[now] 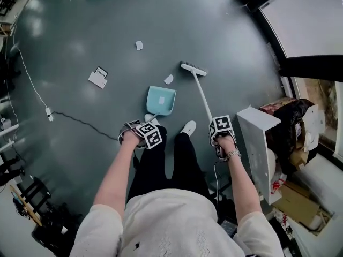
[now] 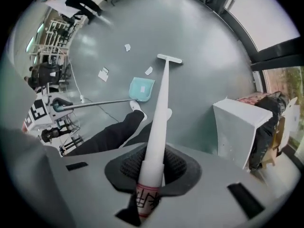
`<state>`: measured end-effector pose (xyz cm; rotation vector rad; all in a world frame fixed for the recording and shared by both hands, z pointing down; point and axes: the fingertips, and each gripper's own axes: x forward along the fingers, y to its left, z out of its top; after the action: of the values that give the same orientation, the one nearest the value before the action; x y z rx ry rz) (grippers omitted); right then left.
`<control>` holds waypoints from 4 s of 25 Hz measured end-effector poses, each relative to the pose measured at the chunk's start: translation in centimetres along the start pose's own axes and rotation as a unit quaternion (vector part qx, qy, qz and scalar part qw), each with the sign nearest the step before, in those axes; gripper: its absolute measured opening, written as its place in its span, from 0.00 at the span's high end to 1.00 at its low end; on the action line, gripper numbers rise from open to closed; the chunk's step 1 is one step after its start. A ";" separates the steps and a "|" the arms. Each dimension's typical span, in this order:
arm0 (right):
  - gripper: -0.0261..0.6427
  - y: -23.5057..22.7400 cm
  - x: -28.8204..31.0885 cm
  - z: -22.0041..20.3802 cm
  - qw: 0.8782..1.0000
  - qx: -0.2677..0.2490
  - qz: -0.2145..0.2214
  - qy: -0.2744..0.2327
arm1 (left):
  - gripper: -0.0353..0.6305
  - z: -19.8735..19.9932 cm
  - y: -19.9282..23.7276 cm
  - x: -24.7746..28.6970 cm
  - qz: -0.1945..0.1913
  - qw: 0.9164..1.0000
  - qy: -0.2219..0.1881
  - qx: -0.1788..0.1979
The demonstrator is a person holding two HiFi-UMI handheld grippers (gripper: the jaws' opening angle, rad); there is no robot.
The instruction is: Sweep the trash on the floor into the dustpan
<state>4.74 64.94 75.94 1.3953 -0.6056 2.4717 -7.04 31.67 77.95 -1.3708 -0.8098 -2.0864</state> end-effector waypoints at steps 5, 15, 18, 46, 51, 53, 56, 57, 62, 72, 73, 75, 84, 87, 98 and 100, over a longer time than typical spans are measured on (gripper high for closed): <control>0.86 2.0 2.0 -2.3 0.998 -0.053 -0.043 0.015 | 0.81 -0.7 1.2 0.3 -0.004 1.000 0.001 0.008; 0.86 5.4 2.5 -9.4 0.979 -0.157 -0.090 0.099 | 0.81 -2.5 -0.8 2.8 -0.005 1.000 -0.007 -0.008; 0.86 6.0 2.3 -10.8 0.967 -0.196 -0.109 0.123 | 0.81 -2.5 -1.1 3.2 -0.003 0.999 -0.021 -0.024; 0.86 11.0 -15.3 4.3 0.995 0.033 0.067 -0.063 | 0.81 -7.0 11.5 -2.3 0.038 0.990 -0.095 -0.101; 0.86 4.8 -19.2 12.6 0.999 -0.036 -0.015 -0.031 | 0.81 -4.5 13.8 -4.4 0.015 0.974 -0.110 -0.197; 0.86 4.0 -20.6 16.3 0.998 -0.062 -0.018 -0.013 | 0.81 -4.2 14.0 -4.8 -0.003 0.959 -0.115 -0.258; 0.86 5.1 -22.2 21.8 0.995 -0.100 -0.015 0.009 | 0.81 -4.6 14.2 -4.9 -0.023 0.935 -0.116 -0.333; 0.86 5.8 -22.5 23.4 0.993 -0.118 -0.022 0.016 | 0.81 -5.1 14.1 -4.9 -0.028 0.928 -0.115 -0.352; 0.86 12.3 -24.1 30.4 0.967 -0.235 -0.092 0.038 | 0.81 -9.2 12.7 -4.0 -0.050 0.897 -0.105 -0.427; 0.86 35.2 -20.5 32.8 0.927 -0.356 -0.109 0.053 | 0.81 -21.2 11.4 0.4 -0.079 0.856 -0.103 -0.500; 0.86 37.6 -19.7 32.6 0.926 -0.358 -0.108 0.053 | 0.81 -22.6 11.7 0.8 -0.085 0.852 -0.103 -0.506; 0.86 42.5 -18.1 31.9 0.926 -0.358 -0.108 0.054 | 0.81 -25.2 12.3 1.4 -0.097 0.847 -0.107 -0.512; 0.86 58.5 -12.3 31.0 0.919 -0.369 -0.130 0.056 | 0.81 -33.5 13.6 5.9 -0.123 0.859 -0.118 -0.482; 0.86 61.1 -10.9 31.8 0.904 -0.389 -0.162 0.067 | 0.81 -34.8 13.4 7.0 -0.128 0.854 -0.124 -0.488; 0.86 64.1 -8.3 36.3 0.801 -0.488 -0.318 0.136 | 0.81 -35.7 11.9 8.8 -0.165 0.826 -0.139 -0.520; 0.86 63.5 -8.5 35.6 0.780 -0.509 -0.335 0.142 | 0.81 -35.7 11.9 9.0 -0.168 0.821 -0.141 -0.528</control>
<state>10.74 -7.87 70.01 0.5920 -0.9434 1.3229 -24.28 -3.00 77.50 -2.2480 0.1466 -2.8095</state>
